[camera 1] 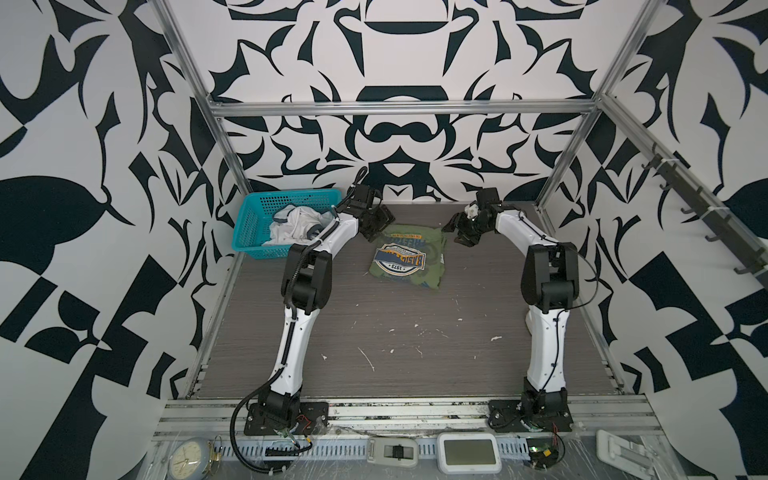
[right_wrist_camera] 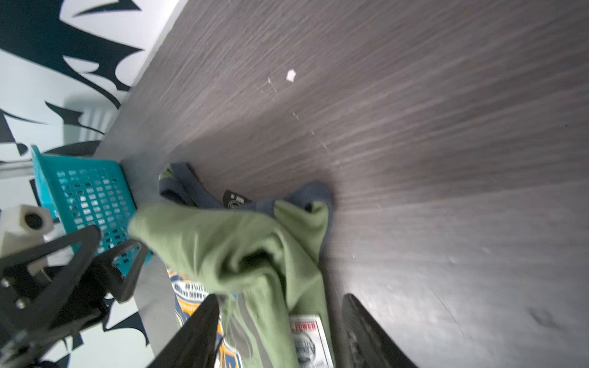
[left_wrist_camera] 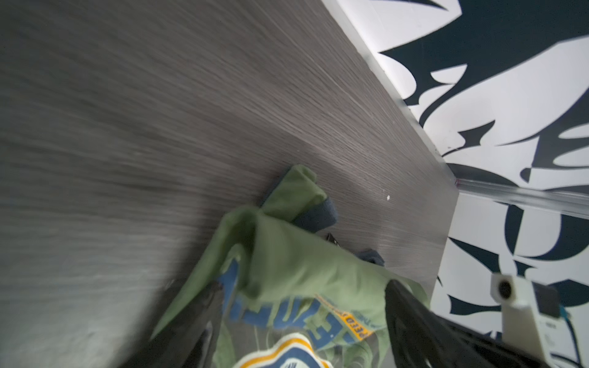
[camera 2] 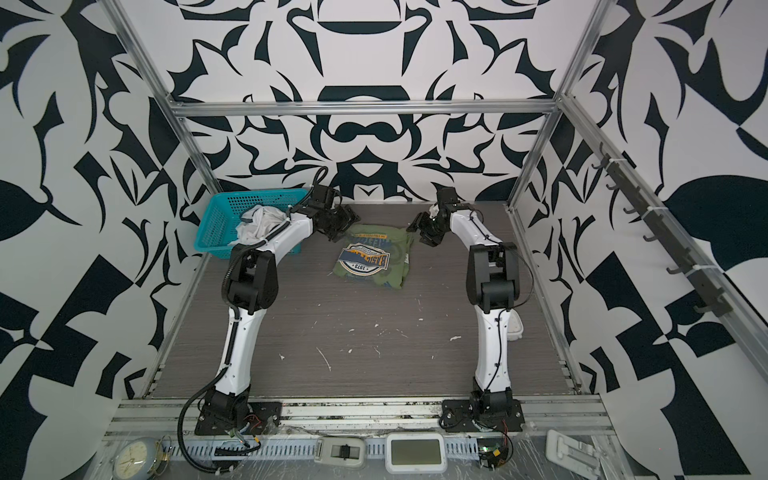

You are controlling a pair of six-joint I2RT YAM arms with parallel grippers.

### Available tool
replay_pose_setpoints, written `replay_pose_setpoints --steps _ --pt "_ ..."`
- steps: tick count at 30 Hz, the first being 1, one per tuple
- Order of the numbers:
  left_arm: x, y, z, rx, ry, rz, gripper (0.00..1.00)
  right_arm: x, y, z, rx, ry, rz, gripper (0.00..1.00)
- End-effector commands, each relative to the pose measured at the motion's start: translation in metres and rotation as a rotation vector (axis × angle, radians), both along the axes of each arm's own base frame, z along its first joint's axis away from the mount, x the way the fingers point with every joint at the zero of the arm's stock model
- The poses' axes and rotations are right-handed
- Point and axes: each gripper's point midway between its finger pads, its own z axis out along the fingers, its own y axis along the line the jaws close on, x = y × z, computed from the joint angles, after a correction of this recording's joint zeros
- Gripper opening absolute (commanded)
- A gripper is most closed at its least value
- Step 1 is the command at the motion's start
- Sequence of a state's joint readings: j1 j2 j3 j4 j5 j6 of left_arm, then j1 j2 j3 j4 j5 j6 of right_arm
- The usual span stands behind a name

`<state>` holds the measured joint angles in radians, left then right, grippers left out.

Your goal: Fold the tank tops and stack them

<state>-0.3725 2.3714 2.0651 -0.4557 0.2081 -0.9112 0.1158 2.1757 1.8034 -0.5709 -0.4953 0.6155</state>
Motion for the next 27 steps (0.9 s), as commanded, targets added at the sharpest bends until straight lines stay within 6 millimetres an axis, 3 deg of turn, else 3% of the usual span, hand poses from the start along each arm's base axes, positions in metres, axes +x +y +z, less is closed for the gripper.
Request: replay_pose_setpoints --steps 1,5,8,15,17,23,27 --pt "-0.014 0.019 0.028 0.112 -0.069 -0.053 0.91 -0.012 0.009 0.036 -0.048 -0.139 0.067 0.57" --pt "-0.019 0.025 0.017 0.164 -0.08 -0.088 0.92 -0.019 0.024 0.025 -0.091 -0.145 0.123 0.53" --pt "-0.02 0.024 -0.004 0.186 -0.051 -0.109 0.92 -0.019 0.03 0.006 -0.132 -0.102 0.14 0.53" --pt "-0.037 0.0 -0.042 0.175 0.02 -0.188 0.86 -0.016 0.042 -0.025 -0.152 -0.041 0.169 0.54" --pt "-0.044 -0.008 -0.047 0.174 0.034 -0.207 0.79 -0.019 0.047 -0.03 -0.151 -0.028 0.185 0.52" --pt "-0.089 -0.024 -0.048 0.165 0.068 -0.245 0.61 -0.046 0.062 -0.031 -0.149 -0.002 0.233 0.44" --pt "-0.143 -0.029 -0.034 0.16 0.055 -0.239 0.55 -0.084 0.07 -0.033 -0.171 0.019 0.276 0.43"
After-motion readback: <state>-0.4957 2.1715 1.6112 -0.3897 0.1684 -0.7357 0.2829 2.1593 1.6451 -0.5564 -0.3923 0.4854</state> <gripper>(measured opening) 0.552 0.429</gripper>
